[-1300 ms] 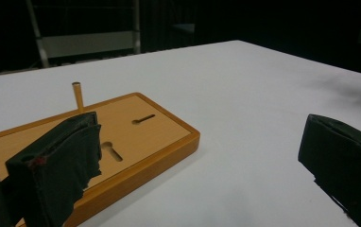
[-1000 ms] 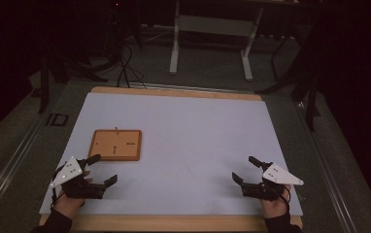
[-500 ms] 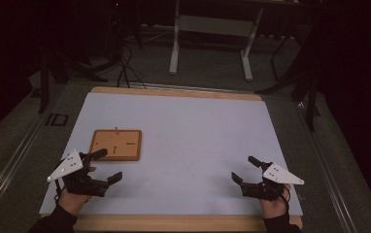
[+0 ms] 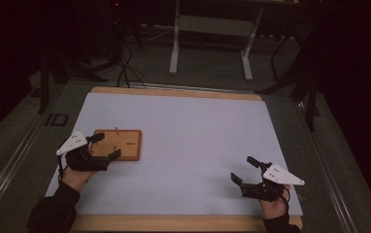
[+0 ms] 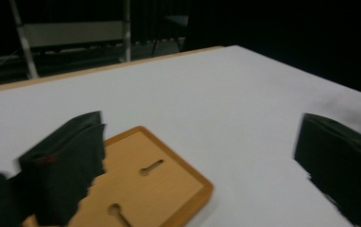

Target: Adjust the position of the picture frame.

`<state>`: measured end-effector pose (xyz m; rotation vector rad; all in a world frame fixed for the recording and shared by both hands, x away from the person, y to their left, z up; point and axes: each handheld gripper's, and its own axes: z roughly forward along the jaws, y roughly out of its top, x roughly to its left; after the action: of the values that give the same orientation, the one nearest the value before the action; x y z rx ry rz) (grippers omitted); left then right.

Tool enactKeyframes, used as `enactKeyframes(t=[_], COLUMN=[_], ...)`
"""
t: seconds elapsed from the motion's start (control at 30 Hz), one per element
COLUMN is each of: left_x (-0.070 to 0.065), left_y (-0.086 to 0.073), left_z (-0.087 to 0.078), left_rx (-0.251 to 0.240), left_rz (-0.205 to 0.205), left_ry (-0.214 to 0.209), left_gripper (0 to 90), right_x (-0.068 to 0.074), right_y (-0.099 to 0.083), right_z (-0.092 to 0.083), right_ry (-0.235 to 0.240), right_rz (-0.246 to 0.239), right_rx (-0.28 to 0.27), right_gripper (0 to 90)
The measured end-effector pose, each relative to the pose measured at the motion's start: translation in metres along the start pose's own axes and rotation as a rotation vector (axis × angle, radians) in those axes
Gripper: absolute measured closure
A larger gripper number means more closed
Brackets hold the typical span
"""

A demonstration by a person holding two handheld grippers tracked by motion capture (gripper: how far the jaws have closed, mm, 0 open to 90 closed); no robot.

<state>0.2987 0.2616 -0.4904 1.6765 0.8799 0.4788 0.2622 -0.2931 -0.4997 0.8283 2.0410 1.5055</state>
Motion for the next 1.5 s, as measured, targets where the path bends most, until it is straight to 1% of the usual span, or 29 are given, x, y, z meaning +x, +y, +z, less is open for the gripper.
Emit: enactKeyframes(t=[0.03, 0.13, 0.2, 0.23, 0.27, 0.3, 0.33, 0.37, 0.43, 0.47, 0.5, 0.57, 0.6, 0.63, 0.67, 0.73, 0.77, 0.9, 1.0, 1.03, 1.1, 1.13, 1.23, 1.27, 1.3, 1.37, 1.4, 1.43, 1.5], left_x=[0.004, 0.014, 0.019, 0.019, 0.024, 0.027, 0.031, 0.034, 0.040, 0.042, 0.045, 0.049, 0.051, 0.053, 0.055, 0.058, 0.060, 0.065, 0.066, 0.066, 0.066, 0.066, 0.065, 0.065, 0.065, 0.064, 0.063, 0.062, 0.061], left_y=[0.000, -0.001, -0.001, -0.001, -0.002, -0.002, -0.003, -0.003, -0.005, -0.005, -0.006, -0.007, -0.008, -0.009, -0.009, -0.010, -0.011, -0.011, -0.010, -0.010, -0.010, -0.010, -0.009, -0.009, -0.009, -0.008, -0.009, -0.009, -0.009], left_z=[0.002, 0.010, 0.013, 0.013, 0.018, 0.020, 0.023, 0.026, 0.031, 0.034, 0.037, 0.043, 0.045, 0.049, 0.050, 0.055, 0.057, 0.062, 0.065, 0.066, 0.068, 0.069, 0.072, 0.074, 0.075, 0.076, 0.077, 0.078, 0.079], left_rx=[0.003, 0.020, 0.027, 0.027, 0.037, 0.041, 0.055, 0.071, 0.082, 0.093, 0.099, 0.130, 0.137, 0.150, 0.160, 0.177, 0.181, 0.206, 0.224, 0.229, 0.250, 0.259, 0.274, 0.297, 0.297, 0.299, 0.301, 0.311, 0.323], left_rz=[-0.004, -0.010, -0.008, -0.008, -0.009, -0.017, -0.023, -0.023, -0.029, -0.032, -0.037, -0.028, -0.033, -0.038, -0.037, -0.032, -0.033, -0.029, -0.016, -0.014, -0.006, 0.005, 0.008, 0.019, 0.022, 0.035, 0.045, 0.056, 0.065], left_ry=[0.002, 0.030, 0.046, 0.046, 0.061, 0.062, 0.066, 0.082, 0.100, 0.117, 0.121, 0.148, 0.151, 0.164, 0.167, 0.189, 0.186, 0.205, 0.197, 0.188, 0.179, 0.175, 0.172, 0.177, 0.179, 0.170, 0.173, 0.175, 0.180], left_gripper=[4.9, 6.7, 10.2, 11.9, 11.9, 14.4, 15.0, 15.2, 20.6, 21.0, 22.7, 25.4, 28.7, 29.8, 34.1, 38.3, 40.8, 50.2, 55.8, 57.8, 58.7, 60.1, 62.1, 62.1, 64.8, 67.3, 67.5, 68.9, 72.5], right_x=[0.000, 0.001, 0.002, 0.002, 0.002, 0.001, 0.001, 0.001, 0.001, 0.001, 0.001, 0.001, 0.001, 0.002, 0.001, 0.002, 0.001, 0.001, 0.001, 0.001, 0.001, 0.001, 0.000, 0.000, -0.001, -0.001, -0.001, -0.001, -0.001], right_y=[0.000, 0.000, 0.000, 0.000, -0.001, -0.001, -0.002, -0.002, -0.002, -0.002, -0.003, -0.003, -0.003, -0.004, -0.004, -0.004, -0.004, -0.005, -0.005, -0.005, -0.005, -0.005, -0.006, -0.006, -0.006, -0.006, -0.006, -0.006, -0.006], right_z=[0.000, 0.001, 0.002, 0.002, 0.002, 0.003, 0.003, 0.003, 0.004, 0.004, 0.004, 0.005, 0.005, 0.006, 0.006, 0.006, 0.007, 0.007, 0.007, 0.007, 0.007, 0.007, 0.007, 0.007, 0.007, 0.007, 0.007, 0.008, 0.008], right_ry=[0.004, 0.007, 0.007, 0.007, 0.011, 0.014, 0.019, 0.022, 0.025, 0.030, 0.030, 0.037, 0.039, 0.042, 0.046, 0.047, 0.051, 0.054, 0.053, 0.051, 0.054, 0.054, 0.057, 0.057, 0.058, 0.059, 0.061, 0.061, 0.064], right_rz=[-0.001, -0.009, -0.010, -0.010, -0.007, -0.008, -0.005, -0.002, 0.000, 0.002, 0.003, 0.003, 0.004, 0.007, 0.009, 0.007, 0.009, 0.014, 0.014, 0.014, 0.016, 0.017, 0.021, 0.024, 0.032, 0.031, 0.032, 0.032, 0.032], right_rx=[0.001, 0.003, 0.004, 0.004, 0.009, 0.012, 0.015, 0.015, 0.018, 0.019, 0.022, 0.026, 0.028, 0.032, 0.034, 0.035, 0.036, 0.041, 0.045, 0.047, 0.049, 0.049, 0.049, 0.050, 0.051, 0.052, 0.052, 0.054, 0.054], right_gripper=[13.6, 13.6, 13.5, 13.5, 13.5, 13.5, 13.5, 13.5, 13.5, 13.5, 13.5, 13.4, 13.5, 13.5, 13.5, 13.5, 13.4, 13.5, 13.5, 13.5, 13.4, 13.5, 13.5, 13.4, 13.5, 13.4, 13.5, 13.5, 13.5])
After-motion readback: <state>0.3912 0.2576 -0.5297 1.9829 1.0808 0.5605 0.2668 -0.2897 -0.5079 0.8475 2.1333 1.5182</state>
